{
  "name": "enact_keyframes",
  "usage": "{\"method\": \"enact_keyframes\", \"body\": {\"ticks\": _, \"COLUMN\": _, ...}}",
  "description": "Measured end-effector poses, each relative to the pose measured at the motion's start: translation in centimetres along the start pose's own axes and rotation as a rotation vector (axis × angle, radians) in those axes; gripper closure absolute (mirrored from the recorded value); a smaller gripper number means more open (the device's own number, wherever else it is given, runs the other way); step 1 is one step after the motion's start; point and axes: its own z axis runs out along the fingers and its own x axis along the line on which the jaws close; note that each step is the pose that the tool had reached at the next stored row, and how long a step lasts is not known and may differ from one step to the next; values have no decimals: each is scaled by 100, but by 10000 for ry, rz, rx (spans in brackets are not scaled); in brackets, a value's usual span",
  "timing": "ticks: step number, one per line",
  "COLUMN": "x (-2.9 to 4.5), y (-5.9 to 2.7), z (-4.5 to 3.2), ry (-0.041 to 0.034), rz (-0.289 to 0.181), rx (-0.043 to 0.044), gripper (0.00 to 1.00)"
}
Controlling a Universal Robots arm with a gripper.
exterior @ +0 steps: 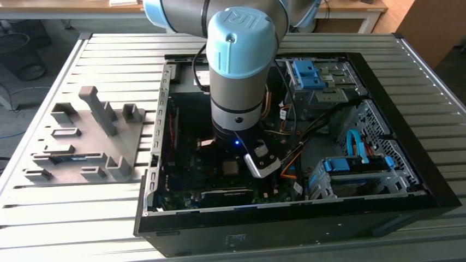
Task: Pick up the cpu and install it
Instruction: 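Place the cpu into insertion slot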
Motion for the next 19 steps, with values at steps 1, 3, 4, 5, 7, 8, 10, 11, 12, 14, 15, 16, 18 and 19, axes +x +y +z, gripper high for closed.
{"method": "enact_keyframes", "body": {"ticks": 1, "x": -1, "y": 0, "z": 0, "ry": 0, "rz": -2, "rx": 0, "gripper": 46}}
{"method": "enact_keyframes", "body": {"ticks": 3, "x": -2, "y": 0, "z": -6, "ry": -1, "rz": -3, "rx": -4, "gripper": 46}}
{"method": "enact_keyframes", "body": {"ticks": 4, "x": -1, "y": 0, "z": -6, "ry": 0, "rz": -4, "rx": -18, "gripper": 46}}
{"method": "enact_keyframes", "body": {"ticks": 5, "x": -2, "y": 0, "z": -6, "ry": -2, "rz": -6, "rx": -36, "gripper": 46}}
{"method": "enact_keyframes", "body": {"ticks": 7, "x": -1, "y": 1, "z": -6, "ry": -1, "rz": -5, "rx": -55, "gripper": 46}}
{"method": "enact_keyframes", "body": {"ticks": 8, "x": -1, "y": 0, "z": -6, "ry": -1, "rz": -5, "rx": -62, "gripper": 46}}
{"method": "enact_keyframes", "body": {"ticks": 10, "x": 9, "y": 0, "z": -8, "ry": -2, "rz": -6, "rx": -62, "gripper": 46}}
{"method": "enact_keyframes", "body": {"ticks": 11, "x": 23, "y": -1, "z": -10, "ry": -9, "rz": -7, "rx": -60, "gripper": 46}}
{"method": "enact_keyframes", "body": {"ticks": 12, "x": 36, "y": 0, "z": -14, "ry": -25, "rz": -6, "rx": -62, "gripper": 46}}
{"method": "enact_keyframes", "body": {"ticks": 14, "x": 56, "y": 0, "z": -40, "ry": -66, "rz": -6, "rx": -62, "gripper": 46}}
{"method": "enact_keyframes", "body": {"ticks": 15, "x": 59, "y": 0, "z": -64, "ry": -78, "rz": -5, "rx": -63, "gripper": 46}}
{"method": "enact_keyframes", "body": {"ticks": 16, "x": 59, "y": 0, "z": -95, "ry": -80, "rz": -6, "rx": -64, "gripper": 46}}
{"method": "enact_keyframes", "body": {"ticks": 18, "x": 60, "y": 0, "z": -171, "ry": -83, "rz": -6, "rx": -70, "gripper": 46}}
{"method": "enact_keyframes", "body": {"ticks": 19, "x": 60, "y": 0, "z": -205, "ry": -82, "rz": -6, "rx": -72, "gripper": 46}}
